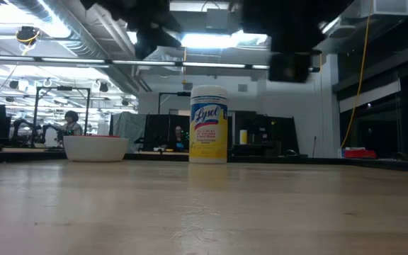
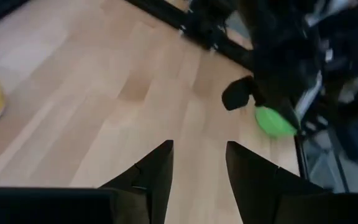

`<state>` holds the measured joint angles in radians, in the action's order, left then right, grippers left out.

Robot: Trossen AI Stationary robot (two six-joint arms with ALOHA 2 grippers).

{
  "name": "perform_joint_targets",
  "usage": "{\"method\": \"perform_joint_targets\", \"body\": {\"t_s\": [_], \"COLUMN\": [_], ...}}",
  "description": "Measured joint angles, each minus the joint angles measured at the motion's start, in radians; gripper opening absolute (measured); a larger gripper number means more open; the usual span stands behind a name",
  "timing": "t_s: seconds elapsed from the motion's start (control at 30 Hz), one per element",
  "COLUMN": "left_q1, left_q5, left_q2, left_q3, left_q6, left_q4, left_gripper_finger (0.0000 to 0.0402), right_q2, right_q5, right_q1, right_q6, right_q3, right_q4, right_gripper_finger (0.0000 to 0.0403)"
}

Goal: Nest bowls inside each other
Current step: Stack the green bowl on top of the red bowl

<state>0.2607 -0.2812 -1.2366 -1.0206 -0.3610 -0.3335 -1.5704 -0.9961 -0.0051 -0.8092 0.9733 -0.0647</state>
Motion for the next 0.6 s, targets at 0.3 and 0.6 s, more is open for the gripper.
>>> {"method": "perform_joint_targets", "body": {"t_s": [0.3,0.6], "left_q1": [-0.141,-0.187], "left_q5": [0.16,0.262], "left_q2": [-0.002,-0.004], "left_q3": [0.0,0.0], "left_q6": [-0.134,-0.151], "left_q4": [0.104,0.139], "left_gripper_finger": [0.0143,0.0143], "right_q2": [0.232,0.416], "right_q5": [0.331,0.543], "right_q1": [0.103,0.336], "right_q6": [0.361,0.053], "right_q3": [-0.002,-0.151], "right_q4": [-0.79,-0.802], "right_gripper_finger": [0.0205,0.0203]}}
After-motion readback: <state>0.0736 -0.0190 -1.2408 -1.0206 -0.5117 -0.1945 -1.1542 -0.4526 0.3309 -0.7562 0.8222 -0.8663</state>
